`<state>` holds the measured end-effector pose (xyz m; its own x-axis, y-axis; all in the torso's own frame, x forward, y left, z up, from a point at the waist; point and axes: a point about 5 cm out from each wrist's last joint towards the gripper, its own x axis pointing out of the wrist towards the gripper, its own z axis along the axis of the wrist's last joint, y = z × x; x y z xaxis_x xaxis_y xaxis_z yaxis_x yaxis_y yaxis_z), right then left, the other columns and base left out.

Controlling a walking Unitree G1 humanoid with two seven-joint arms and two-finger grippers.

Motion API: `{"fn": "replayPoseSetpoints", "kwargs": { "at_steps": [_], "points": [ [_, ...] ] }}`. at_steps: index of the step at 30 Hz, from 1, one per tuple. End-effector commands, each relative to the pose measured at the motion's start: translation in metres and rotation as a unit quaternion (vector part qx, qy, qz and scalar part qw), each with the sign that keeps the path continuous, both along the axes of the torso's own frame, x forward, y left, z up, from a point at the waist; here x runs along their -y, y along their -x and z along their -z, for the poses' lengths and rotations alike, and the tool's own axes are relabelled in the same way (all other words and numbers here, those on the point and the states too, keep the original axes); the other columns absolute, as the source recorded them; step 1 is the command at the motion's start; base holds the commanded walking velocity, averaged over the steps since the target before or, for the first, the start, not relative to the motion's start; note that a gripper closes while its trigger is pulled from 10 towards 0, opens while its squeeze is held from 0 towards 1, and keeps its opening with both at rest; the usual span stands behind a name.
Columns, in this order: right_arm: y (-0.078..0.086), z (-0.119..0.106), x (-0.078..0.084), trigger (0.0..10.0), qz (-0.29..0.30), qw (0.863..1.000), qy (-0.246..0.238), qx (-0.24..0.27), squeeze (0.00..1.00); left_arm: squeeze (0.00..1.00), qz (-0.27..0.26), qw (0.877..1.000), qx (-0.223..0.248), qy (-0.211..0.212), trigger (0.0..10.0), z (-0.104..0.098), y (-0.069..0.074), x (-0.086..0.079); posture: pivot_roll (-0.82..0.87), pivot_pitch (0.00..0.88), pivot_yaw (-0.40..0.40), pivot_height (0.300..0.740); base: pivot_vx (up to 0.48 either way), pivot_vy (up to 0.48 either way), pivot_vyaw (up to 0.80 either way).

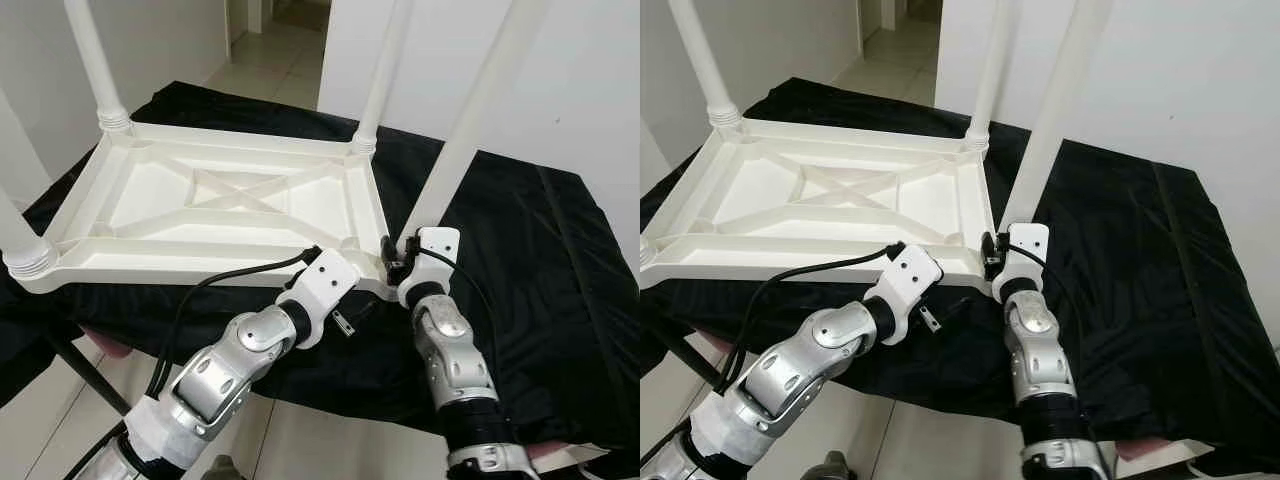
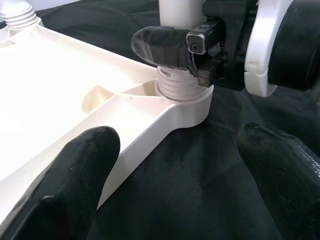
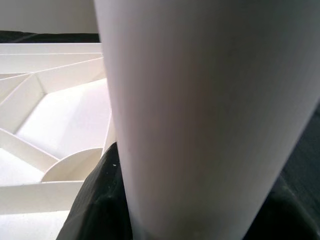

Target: Building children table

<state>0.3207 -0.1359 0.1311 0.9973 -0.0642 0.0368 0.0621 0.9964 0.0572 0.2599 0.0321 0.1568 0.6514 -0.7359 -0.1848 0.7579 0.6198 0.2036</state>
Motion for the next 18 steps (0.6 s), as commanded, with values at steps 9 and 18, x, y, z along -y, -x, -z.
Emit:
{"fn": "replayPoseSetpoints", "kwargs": {
  "at_steps": [9, 18],
  "points": [
    [0.008, 0.007, 0.014, 10.0, 0.048, 0.998, -0.006, -0.027, 1.0, 0.0, 0.047, 0.999, -0.017, -0.005, 10.0, 0.003, 0.006, 0.003, 0.16, 0.018, -0.105, 0.74, 0.0, 0.0, 0.0],
    [0.004, 0.006, 0.02, 10.0, 0.003, 1.0, -0.007, -0.021, 1.0, 0.0, 0.044, 0.999, -0.018, -0.005, 10.0, 0.003, 0.006, 0.002, 0.17, 0.024, -0.109, 0.74, 0.0, 0.0, 0.0]
  ]
}}
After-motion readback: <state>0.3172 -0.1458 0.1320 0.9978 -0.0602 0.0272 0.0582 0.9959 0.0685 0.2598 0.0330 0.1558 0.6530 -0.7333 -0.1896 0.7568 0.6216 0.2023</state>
